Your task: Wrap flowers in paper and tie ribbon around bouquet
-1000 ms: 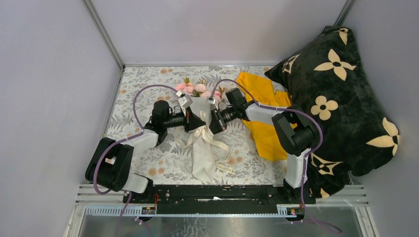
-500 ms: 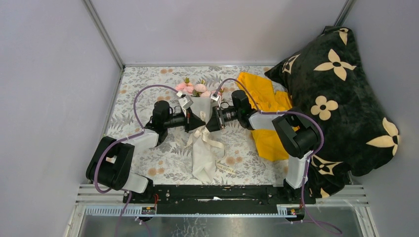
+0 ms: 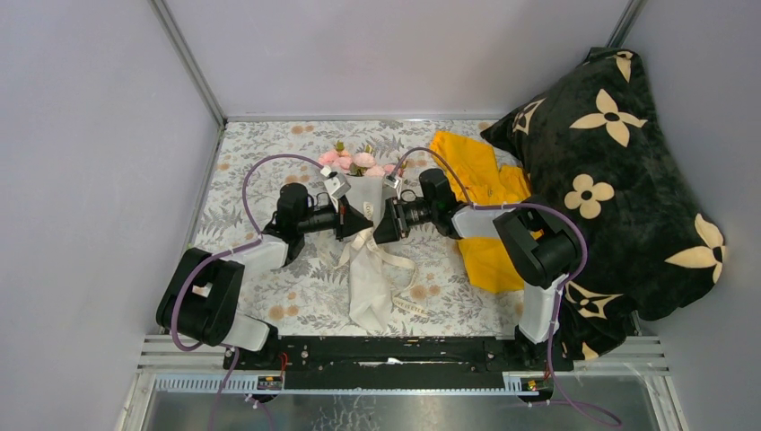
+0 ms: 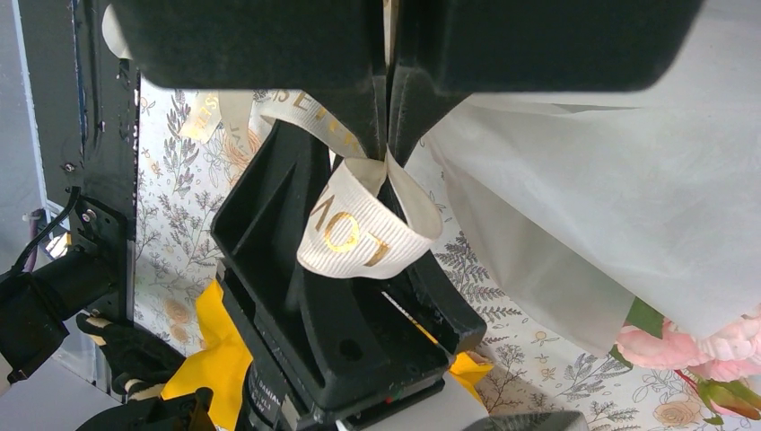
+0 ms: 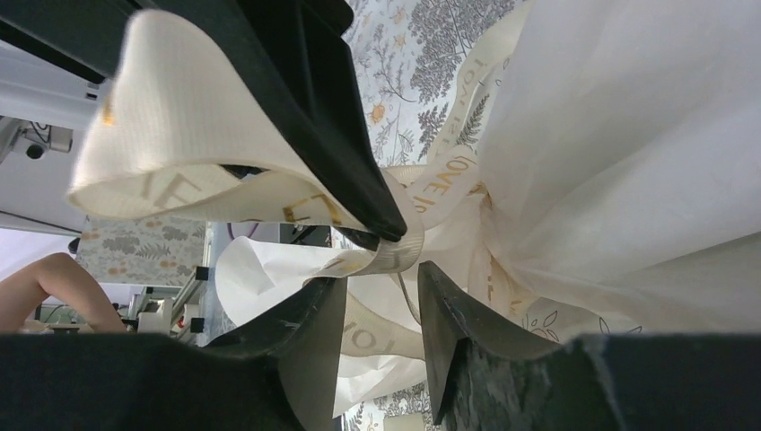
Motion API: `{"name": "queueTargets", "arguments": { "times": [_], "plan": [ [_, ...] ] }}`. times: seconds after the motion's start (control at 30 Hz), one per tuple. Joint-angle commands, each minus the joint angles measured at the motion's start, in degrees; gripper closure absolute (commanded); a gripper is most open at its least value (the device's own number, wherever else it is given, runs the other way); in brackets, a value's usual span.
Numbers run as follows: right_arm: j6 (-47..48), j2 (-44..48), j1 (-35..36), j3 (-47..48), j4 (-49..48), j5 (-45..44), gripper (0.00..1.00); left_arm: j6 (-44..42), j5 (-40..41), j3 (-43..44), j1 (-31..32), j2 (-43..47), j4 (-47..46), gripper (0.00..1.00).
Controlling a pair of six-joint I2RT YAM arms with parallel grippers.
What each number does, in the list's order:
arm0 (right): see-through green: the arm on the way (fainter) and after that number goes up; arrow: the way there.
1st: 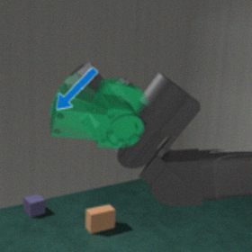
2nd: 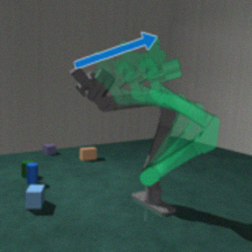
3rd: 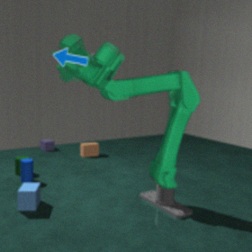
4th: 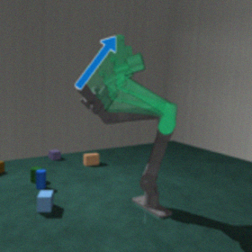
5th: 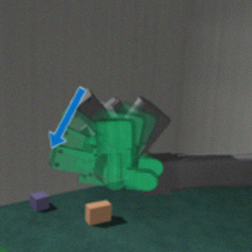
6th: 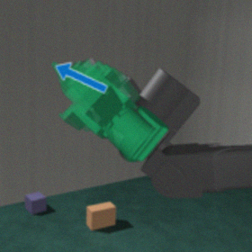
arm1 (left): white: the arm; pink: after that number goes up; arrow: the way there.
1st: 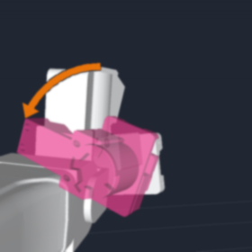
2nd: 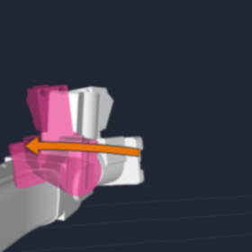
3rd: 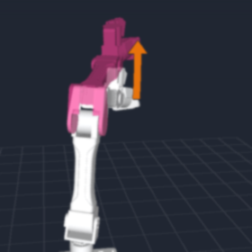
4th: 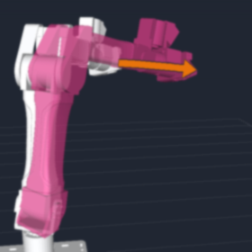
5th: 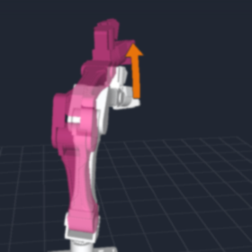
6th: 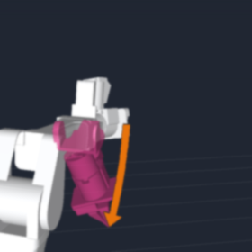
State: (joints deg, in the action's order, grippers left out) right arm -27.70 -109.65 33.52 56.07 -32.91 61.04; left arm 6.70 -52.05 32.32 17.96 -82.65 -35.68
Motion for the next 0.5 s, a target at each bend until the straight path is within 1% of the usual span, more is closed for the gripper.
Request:
{"name": "queueTargets", "arguments": {
  "times": [0.0,0.2,0.23,0.33,0.37,0.47],
  "plan": [
    [2.90,2.25,1.32,1.68,2.06,-1.67,0.58,-0.57,0.71,-0.74,-0.21,0.12,-3.92,1.00],
    [2.18,1.37,1.70,2.22,1.63,-2.91,0.73,0.03,0.81,-0.79,-0.20,0.07,-4.62,1.00],
    [2.32,1.41,1.72,2.34,1.62,-3.12,0.77,0.14,0.81,-0.83,-0.20,0.14,-4.71,1.00],
    [3.14,1.60,1.73,2.70,2.61,-3.67,0.95,0.16,0.97,-0.94,-0.20,0.27,-4.79,1.00],
    [3.70,1.73,1.73,2.95,3.77,-3.88,0.99,0.16,1.08,-0.98,-0.20,0.36,-4.68,1.00],
    [8.34,3.23,1.64,4.08,10.90,-6.57,1.00,0.15,2.15,-1.07,-0.20,0.67,-4.48,1.00]
  ]
}}
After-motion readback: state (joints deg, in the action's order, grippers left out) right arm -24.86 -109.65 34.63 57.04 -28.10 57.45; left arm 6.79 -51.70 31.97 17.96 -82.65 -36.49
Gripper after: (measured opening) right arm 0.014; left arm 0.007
